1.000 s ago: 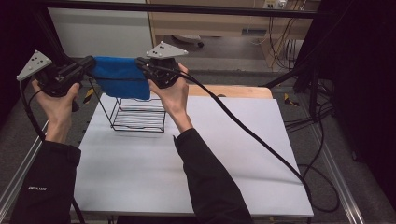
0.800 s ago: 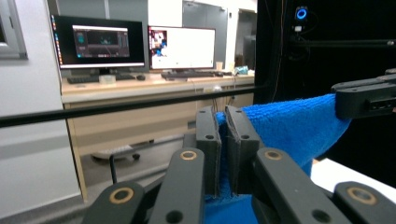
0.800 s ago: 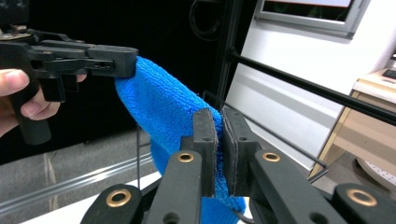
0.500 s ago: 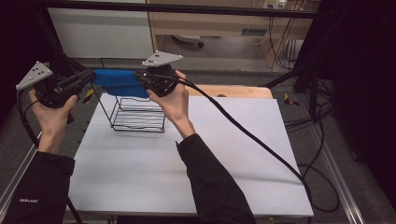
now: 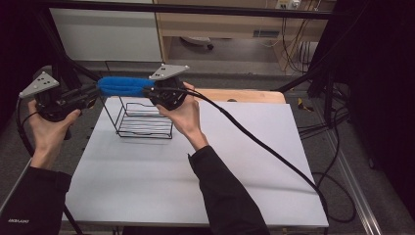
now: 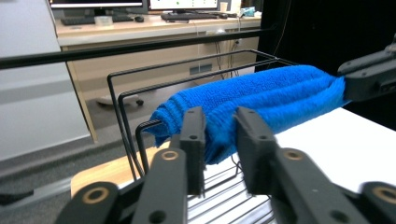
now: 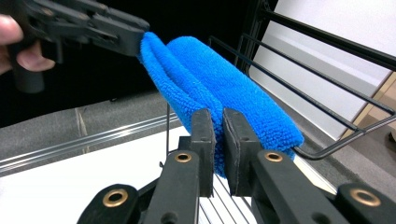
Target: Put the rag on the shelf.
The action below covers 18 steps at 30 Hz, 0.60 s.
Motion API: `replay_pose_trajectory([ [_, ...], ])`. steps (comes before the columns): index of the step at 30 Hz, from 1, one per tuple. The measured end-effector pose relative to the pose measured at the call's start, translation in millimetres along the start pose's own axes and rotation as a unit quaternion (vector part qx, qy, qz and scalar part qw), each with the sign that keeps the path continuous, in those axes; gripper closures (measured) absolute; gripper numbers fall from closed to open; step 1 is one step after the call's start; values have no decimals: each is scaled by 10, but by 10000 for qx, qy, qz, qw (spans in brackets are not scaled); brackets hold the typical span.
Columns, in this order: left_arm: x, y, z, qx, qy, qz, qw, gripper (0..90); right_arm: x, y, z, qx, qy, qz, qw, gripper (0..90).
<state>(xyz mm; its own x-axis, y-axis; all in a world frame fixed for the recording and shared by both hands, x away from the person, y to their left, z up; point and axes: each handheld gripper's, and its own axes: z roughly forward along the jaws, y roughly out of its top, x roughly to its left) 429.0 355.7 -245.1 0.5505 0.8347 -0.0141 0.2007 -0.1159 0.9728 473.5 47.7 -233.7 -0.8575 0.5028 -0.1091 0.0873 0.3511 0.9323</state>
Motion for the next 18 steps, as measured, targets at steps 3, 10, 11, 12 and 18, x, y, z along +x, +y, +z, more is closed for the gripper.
replay_pose_trajectory([
  [3, -24, 69, -53, 45, -3, -5, 10000, 678, -2, -21, 10, 21, 14, 0, 10000, 831],
  [10, -86, 70, 33, 678, -104, 55, 9976, 803, 24, -78, 45, 173, 50, -63, 9998, 786],
  [11, -86, 44, 65, 779, -128, 42, 9969, 825, 26, -86, 49, 197, 71, -74, 9998, 776],
  [12, -83, 17, 94, 870, -148, 46, 9961, 852, 30, -95, 50, 208, 85, -52, 9997, 758],
  [18, -63, -115, 253, 1117, -139, -14, 9936, 899, 15, -165, 75, 310, 235, 172, 9991, 710],
])
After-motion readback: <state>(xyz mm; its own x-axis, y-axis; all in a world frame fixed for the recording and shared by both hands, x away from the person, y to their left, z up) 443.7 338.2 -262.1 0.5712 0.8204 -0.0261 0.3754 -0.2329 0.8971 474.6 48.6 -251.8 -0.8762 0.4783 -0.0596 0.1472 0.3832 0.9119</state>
